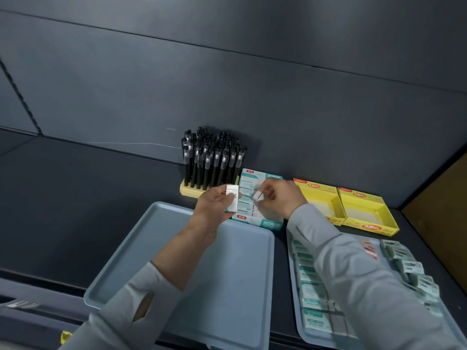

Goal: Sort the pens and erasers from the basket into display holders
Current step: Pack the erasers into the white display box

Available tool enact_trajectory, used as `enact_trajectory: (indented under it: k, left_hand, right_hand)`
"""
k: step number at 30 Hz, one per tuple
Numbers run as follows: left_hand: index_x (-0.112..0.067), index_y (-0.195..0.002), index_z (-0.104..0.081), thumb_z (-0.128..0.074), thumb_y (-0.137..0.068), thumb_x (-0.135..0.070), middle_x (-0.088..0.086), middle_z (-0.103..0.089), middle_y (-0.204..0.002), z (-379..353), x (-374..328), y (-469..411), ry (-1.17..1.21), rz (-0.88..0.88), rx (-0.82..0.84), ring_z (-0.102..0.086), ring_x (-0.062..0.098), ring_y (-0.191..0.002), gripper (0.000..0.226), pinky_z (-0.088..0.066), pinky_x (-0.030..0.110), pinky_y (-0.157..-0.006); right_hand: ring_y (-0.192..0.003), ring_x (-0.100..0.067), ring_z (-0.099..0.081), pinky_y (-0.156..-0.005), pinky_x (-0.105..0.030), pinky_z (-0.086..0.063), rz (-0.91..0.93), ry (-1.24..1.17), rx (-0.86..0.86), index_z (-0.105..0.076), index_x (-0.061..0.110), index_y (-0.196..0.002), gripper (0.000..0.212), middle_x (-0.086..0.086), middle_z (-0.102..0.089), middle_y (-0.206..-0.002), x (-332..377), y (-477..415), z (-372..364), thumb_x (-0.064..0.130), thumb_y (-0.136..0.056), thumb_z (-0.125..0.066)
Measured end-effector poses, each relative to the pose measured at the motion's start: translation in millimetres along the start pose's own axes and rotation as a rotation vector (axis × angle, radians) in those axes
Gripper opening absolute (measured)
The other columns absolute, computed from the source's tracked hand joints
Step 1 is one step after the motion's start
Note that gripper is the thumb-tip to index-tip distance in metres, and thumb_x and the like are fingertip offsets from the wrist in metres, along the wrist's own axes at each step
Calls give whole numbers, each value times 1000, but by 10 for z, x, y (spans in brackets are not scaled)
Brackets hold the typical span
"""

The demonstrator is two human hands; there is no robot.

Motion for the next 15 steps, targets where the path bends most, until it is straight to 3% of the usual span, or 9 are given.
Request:
enact_trajectory:
  k: [3, 6, 10, 15]
  left_hand:
    - [-11, -115, -58, -52, -97, -5, 11, -69, -113, 34, 17, 13, -39, 11, -2, -64, 28, -109, 20, -54, 27, -81]
    - [-14, -108, -58, -54, -96, -6, 13, -69, -114, 28, 22, 30, -18, 19, -2, -64, 29, -110, 15, -54, 29, -84]
    - [-8, -111, -57, -55, -95, -2, 17, -67, -114, 11, 6, 26, 3, -1, 11, -64, 31, -109, 17, -56, 29, -84]
    - [-4, -115, -57, -56, -93, 1, 19, -67, -113, -9, 3, 3, 25, -2, 38, -65, 32, -106, 23, -58, 29, -82]
  right_hand:
    - [-97, -25, -62, -81, -29, -47, 38, 201, -35, -70, 22, -101, 25, -1, -69, -101, -68, -86, 168, 21, -76, -76]
    - [-104, -27, -60, -82, -27, -44, 58, 348, 16, -71, 23, -105, 26, -4, -69, -110, -120, -169, 99, 18, -79, -72]
    - [-97, -24, -63, -77, -21, -39, 122, 236, -26, -74, 18, -97, 19, -4, -71, -106, -69, -206, -50, 9, -80, -69]
    - [-97, -23, -65, -91, -30, -50, 124, 154, 8, -75, 15, -102, 23, -4, -71, -112, -175, -209, -126, 5, -83, -66]
Point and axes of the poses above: each hand's wrist, its own y-axis away from the middle knuckle, its own z-axis out of the back of the hand, x = y × z, the point moved 6 cm from there along -y, towards the middle knuckle
